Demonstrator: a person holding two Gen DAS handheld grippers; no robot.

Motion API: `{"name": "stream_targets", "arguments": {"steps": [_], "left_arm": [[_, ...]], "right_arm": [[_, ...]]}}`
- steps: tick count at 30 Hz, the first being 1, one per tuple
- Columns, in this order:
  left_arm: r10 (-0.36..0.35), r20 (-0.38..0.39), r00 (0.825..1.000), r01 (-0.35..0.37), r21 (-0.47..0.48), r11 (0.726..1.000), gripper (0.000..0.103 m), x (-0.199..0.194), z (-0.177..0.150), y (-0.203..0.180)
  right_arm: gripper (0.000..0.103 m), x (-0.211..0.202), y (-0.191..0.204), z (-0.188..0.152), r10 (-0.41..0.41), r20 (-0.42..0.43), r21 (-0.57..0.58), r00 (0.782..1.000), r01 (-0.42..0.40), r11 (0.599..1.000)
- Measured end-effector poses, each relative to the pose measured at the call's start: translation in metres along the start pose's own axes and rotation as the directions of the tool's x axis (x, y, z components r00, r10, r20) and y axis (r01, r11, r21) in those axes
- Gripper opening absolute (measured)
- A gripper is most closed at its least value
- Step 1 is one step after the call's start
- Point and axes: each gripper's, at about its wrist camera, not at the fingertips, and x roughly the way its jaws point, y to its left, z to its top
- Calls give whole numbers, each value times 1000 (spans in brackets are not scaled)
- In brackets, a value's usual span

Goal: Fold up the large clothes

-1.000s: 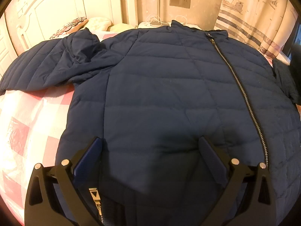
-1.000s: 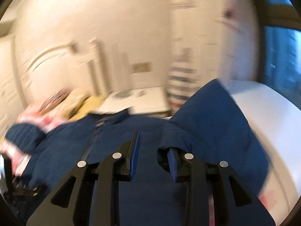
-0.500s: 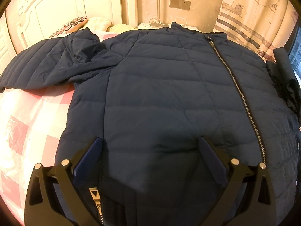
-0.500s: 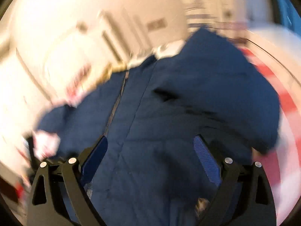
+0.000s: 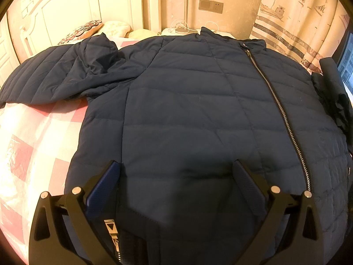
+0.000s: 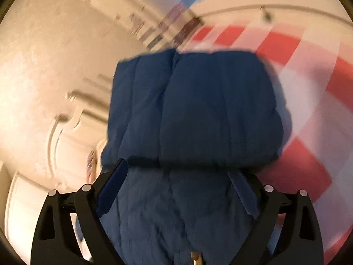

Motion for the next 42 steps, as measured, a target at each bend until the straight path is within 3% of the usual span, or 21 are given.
{"name": "stream_targets", "arguments": {"steps": [3, 5, 6, 7, 10, 13, 15, 18, 21, 22, 23, 25, 27, 28, 29, 30, 33, 36, 38, 39, 42], "left_arm": [[-1, 1, 1000, 1, 0, 1000, 101, 0, 0, 0], [-3, 0, 1000, 3, -1, 1000, 101, 0, 0, 0], [-4, 1, 1000, 4, -2, 1000, 101, -1, 0, 0], [-6, 2, 1000, 6, -3, 1000, 101, -1, 0, 0], [-12, 3, 1000, 12, -6, 1000, 101, -1, 0, 1], [-20, 6, 1000, 20, -12, 1000, 101, -1, 0, 2], [-31, 11, 999, 32, -24, 999, 101, -2, 1, 4], [-64, 31, 997, 66, -61, 996, 101, -5, 1, 13], [-93, 53, 994, 98, -119, 988, 101, -8, 1, 25], [-102, 62, 993, 110, -147, 983, 101, -9, 1, 31], [-111, 68, 991, 121, -167, 978, 101, -9, 1, 35], [-126, 76, 989, 138, -185, 973, 101, -10, 1, 38], [-128, 80, 988, 141, -185, 972, 101, -10, 1, 38], [-127, 83, 989, 140, -183, 973, 101, -10, 1, 38], [-127, 84, 988, 140, -182, 973, 101, -11, 1, 38], [-129, 84, 988, 142, -183, 973, 101, -10, 1, 38], [-138, 86, 987, 152, -190, 970, 101, -10, 1, 39], [-140, 88, 986, 155, -191, 969, 101, -10, 1, 40], [-143, 88, 986, 157, -192, 969, 101, -10, 1, 40], [-145, 88, 986, 160, -194, 968, 101, -11, 0, 41], [-136, 62, 989, 145, -188, 972, 101, -11, 2, 38]], "right_arm": [[90, 1, -17, 11, -48, 86, 150, 995, 35, 988], [91, 6, -10, 19, -43, 96, 156, 994, 28, 987], [85, 12, -8, 21, -47, 93, 145, 995, 33, 989], [71, 13, -5, 23, -57, 104, 128, 993, 43, 991], [43, 1, 24, 26, -88, 204, -1, 975, 90, 996], [41, -17, 69, 18, -99, 317, -190, 943, 166, 968], [40, -25, 109, 4, -71, 374, -354, 925, 213, 911], [38, -27, 183, -34, 25, 416, -614, 909, 260, 745], [38, -14, 249, -83, 116, 364, -804, 924, 249, 539], [38, -8, 267, -102, 139, 320, -852, 937, 221, 474], [38, -2, 277, -117, 150, 274, -882, 950, 186, 433], [39, 24, 304, -151, 148, 92, -945, 985, 40, 324], [46, 32, 321, -173, 150, 15, -960, 989, -28, 278], [78, 32, 328, -181, 157, -37, -958, 987, -80, 276], [90, 29, 331, -184, 173, -62, -952, 983, -110, 286], [94, 24, 332, -183, 205, -72, -947, 976, -132, 293], [94, 6, 318, -163, 221, -48, -936, 974, -122, 331], [94, -18, 282, -137, 197, 40, -923, 980, -40, 382], [94, -17, 247, -116, 124, 117, -895, 985, 50, 443], [94, -13, 221, -94, 53, 166, -858, 985, 118, 500], [93, -9, 154, -45, -126, 222, -749, 967, 252, 613]]}}
